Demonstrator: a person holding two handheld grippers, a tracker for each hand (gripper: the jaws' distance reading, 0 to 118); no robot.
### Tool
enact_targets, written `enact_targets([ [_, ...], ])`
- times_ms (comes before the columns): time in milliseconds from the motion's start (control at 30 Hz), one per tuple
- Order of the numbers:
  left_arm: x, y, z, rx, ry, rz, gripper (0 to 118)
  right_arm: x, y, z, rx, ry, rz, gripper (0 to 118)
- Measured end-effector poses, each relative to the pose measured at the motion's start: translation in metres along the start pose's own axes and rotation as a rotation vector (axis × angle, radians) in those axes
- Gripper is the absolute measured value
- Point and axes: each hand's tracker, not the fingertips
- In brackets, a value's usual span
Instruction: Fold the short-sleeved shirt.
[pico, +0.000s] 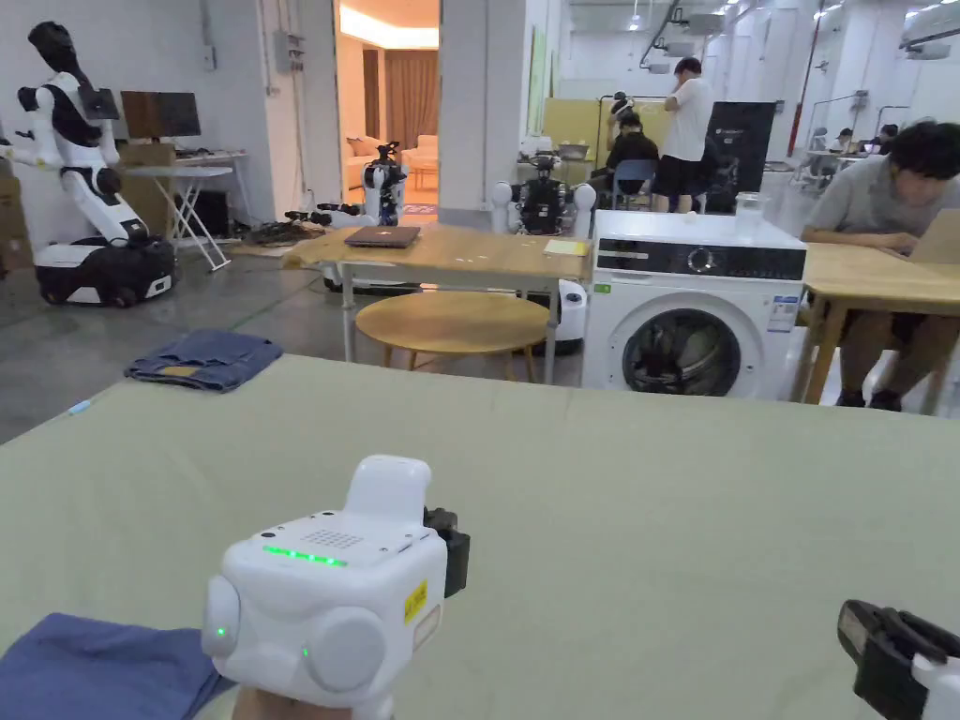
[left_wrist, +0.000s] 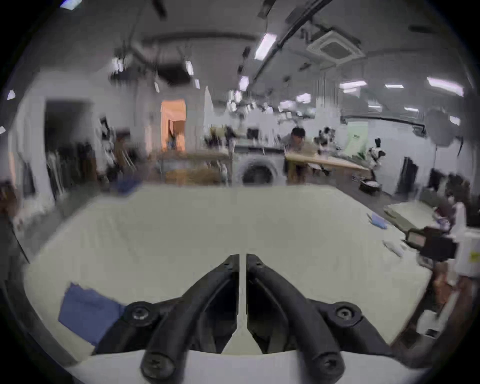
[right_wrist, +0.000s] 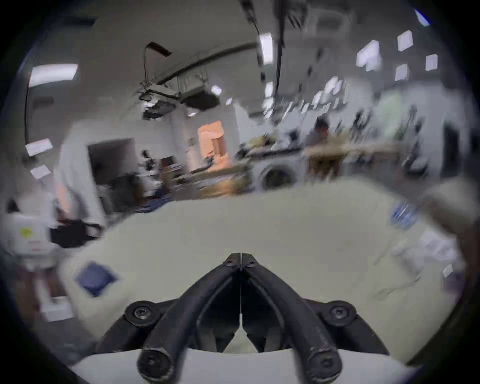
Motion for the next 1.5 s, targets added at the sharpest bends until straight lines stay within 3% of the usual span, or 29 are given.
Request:
enact_targets([
  [67, 0.03, -0.001, 0.007, 0.129, 0.037, -0.022, 0, -0.012, 0.006, 0.004, 0.105, -0.147, 0.131, 0],
  [133, 0.052, 0.0, 0.01, 0.201, 0.095, -0.049, 0, -0.018, 0.01, 0.004, 0.167, -0.206, 0.186, 0],
  [467, 0.068, 0.02, 0.02, 0.221, 0.054, -0.014, 0, -0.029, 0.041, 0.016, 0.237, -0.14, 0.171, 0],
  [767, 0.069, 0.022, 0.025, 0.221, 0.069, -0.052, 0, -0.027, 0.042, 0.017, 0.227, -0.144, 0.151, 0],
  [800, 0.069, 0.023, 0.024, 0.215, 0.068, -0.05, 0, -0.027, 0.044, 0.016, 0.219, -0.14, 0.156, 6],
  [833, 0.069, 0.024, 0.023, 0.209, 0.067, -0.045, 1, -0.027, 0.043, 0.015, 0.206, -0.137, 0.167, 27],
  [867, 0.069, 0.024, 0.022, 0.202, 0.073, -0.043, 10, -0.028, 0.042, 0.014, 0.2, -0.138, 0.177, 52],
  [900, 0.068, 0.024, 0.021, 0.198, 0.073, -0.048, 15, -0.028, 0.041, 0.013, 0.197, -0.139, 0.181, 52],
  [967, 0.067, 0.026, 0.017, 0.177, 0.086, -0.044, 30, -0.028, 0.041, 0.01, 0.19, -0.153, 0.177, 72],
  [1000, 0.066, 0.026, 0.015, 0.171, 0.096, -0.037, 59, -0.028, 0.04, 0.009, 0.195, -0.166, 0.165, 102],
  [1033, 0.065, 0.025, 0.014, 0.17, 0.111, -0.028, 101, -0.026, 0.038, 0.011, 0.208, -0.168, 0.146, 118],
  [1067, 0.064, 0.024, 0.015, 0.182, 0.114, -0.028, 116, -0.023, 0.04, 0.012, 0.229, -0.168, 0.147, 118],
  [1500, 0.062, 0.03, 0.025, 0.219, 0.158, -0.073, 117, -0.025, 0.042, 0.016, 0.237, -0.174, 0.163, 118],
])
